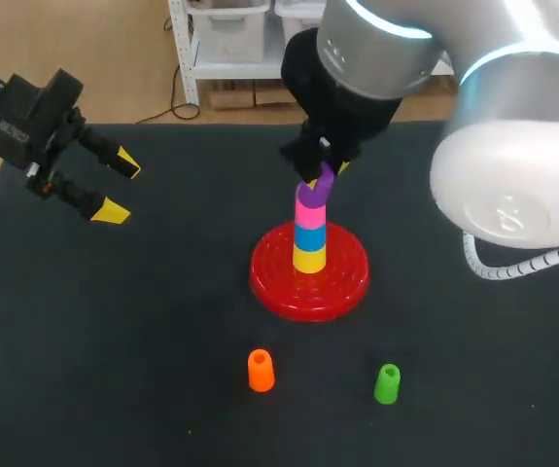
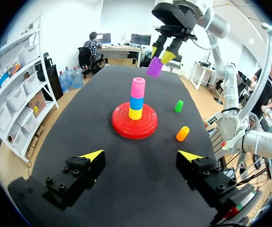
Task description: Pick up and stack the cylinders on the red base in this order: pink,purple,orange,green
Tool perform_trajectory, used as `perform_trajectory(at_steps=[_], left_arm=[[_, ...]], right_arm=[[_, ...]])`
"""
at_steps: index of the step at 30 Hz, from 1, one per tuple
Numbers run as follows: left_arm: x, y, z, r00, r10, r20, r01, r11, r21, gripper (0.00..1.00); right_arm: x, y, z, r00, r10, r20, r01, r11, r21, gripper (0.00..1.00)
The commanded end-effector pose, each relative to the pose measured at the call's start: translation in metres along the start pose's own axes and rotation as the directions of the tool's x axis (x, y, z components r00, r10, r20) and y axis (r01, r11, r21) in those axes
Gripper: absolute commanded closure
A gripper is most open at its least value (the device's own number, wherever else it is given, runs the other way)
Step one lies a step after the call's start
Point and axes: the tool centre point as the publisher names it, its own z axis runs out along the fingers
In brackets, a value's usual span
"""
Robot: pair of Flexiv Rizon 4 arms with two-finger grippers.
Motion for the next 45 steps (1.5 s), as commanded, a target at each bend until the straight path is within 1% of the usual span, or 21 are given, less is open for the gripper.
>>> perform_trajectory(at_steps=[1, 7, 12, 23, 25, 28, 31, 45], left_arm=[[0.001, 0.000, 0.001, 1.000, 0.002, 0.002, -0.002, 1.000, -0.002, 0.00], [0.001, 0.000, 0.001, 1.000, 0.002, 0.002, -0.002, 1.000, -0.002, 0.00], [0.001, 0.000, 0.001, 1.000, 0.002, 0.002, -0.002, 1.000, -0.002, 0.00], [0.001, 0.000, 0.001, 1.000, 0.002, 0.002, -0.002, 1.000, -0.002, 0.00], [0.001, 0.000, 0.001, 1.000, 0.002, 0.002, -0.002, 1.000, -0.002, 0.00], [0.001, 0.000, 0.001, 1.000, 0.002, 0.002, -0.002, 1.000, -0.002, 0.00], [0.001, 0.000, 0.001, 1.000, 0.002, 0.002, -0.002, 1.000, -0.002, 0.00], [0.001, 0.000, 0.001, 1.000, 0.002, 0.002, -0.002, 1.000, -0.002, 0.00]], right_arm=[[-0.006, -0.005, 0.006, 1.000, 0.013, -0.006, -0.012, 1.000, 0.017, 1.00], [-0.011, -0.011, 0.011, 1.000, 0.025, -0.013, -0.024, 0.999, 0.023, 1.00], [-0.016, -0.015, 0.017, 0.997, 0.050, -0.061, -0.049, 0.999, 0.019, 1.00], [-0.026, -0.018, 0.016, 0.997, 0.039, -0.071, -0.037, 0.999, 0.035, 1.00], [-0.027, -0.019, 0.015, 0.997, 0.042, -0.064, -0.040, 0.999, 0.031, 1.00], [-0.025, -0.018, 0.007, 0.999, 0.027, -0.026, -0.027, 0.999, 0.023, 1.00], [-0.023, -0.021, 0.001, 1.000, 0.026, -0.006, -0.026, 0.998, 0.049, 1.00], [-0.021, -0.021, -0.001, 1.000, 0.021, -0.005, -0.021, 0.998, 0.054, 1.00]])
